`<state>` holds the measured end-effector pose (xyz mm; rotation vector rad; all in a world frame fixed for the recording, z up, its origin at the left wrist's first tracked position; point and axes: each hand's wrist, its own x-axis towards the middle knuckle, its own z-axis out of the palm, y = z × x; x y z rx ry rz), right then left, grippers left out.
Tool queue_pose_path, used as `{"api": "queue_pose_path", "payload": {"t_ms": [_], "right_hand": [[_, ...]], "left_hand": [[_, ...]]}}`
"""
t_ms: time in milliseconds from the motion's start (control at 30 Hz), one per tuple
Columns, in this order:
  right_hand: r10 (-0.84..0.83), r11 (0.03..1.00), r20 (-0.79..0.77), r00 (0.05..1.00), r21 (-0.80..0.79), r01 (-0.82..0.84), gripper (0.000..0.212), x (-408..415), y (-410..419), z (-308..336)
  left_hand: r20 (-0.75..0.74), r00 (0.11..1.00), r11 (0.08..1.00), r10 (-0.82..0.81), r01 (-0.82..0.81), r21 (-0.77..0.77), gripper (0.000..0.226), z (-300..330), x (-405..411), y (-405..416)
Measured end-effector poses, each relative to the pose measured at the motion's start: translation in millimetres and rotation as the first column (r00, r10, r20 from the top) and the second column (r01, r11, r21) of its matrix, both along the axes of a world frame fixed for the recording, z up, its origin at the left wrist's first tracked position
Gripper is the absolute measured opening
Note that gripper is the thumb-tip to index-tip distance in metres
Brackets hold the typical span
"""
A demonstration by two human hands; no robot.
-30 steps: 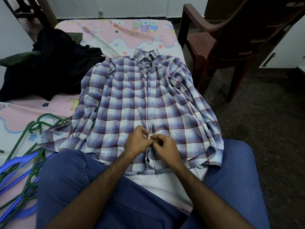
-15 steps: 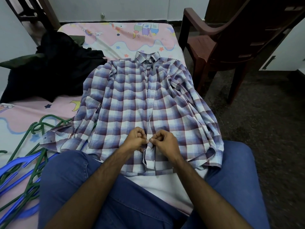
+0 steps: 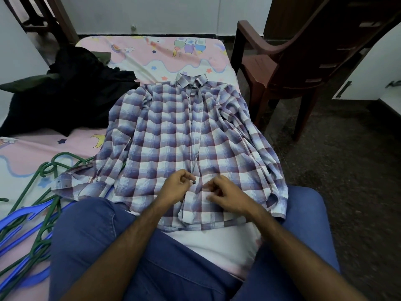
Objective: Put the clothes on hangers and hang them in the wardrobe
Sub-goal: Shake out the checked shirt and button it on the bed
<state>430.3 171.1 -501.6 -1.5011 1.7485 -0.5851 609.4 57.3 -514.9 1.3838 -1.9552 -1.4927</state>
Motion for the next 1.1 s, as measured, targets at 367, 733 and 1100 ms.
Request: {"api": "queue_pose_path", "payload": {"t_ms": [367,733,1100], "right_hand": [[0.348,0.887,-0.738,0.578,0.059,-0.458,0.021,-60,46,17],[0.502,0.86,-0.649,0.572,0.445,-0.249,0.02,-63,37,67],[0.309,0.909,-0.695,0.649,0.016,-0.416,0.035,27,31,5]], "left_hand": [[0.326,0.905,0.889,-0.273,0.367,-0.275,0.013,0,10,-6],[0.553,0.743,0.764,-0.377,0.587,-0.267,0.068,1,9,9],[0.35,0.836,0.881,-0.423,0.47,-0.057,0.019,9,15,8]]}}
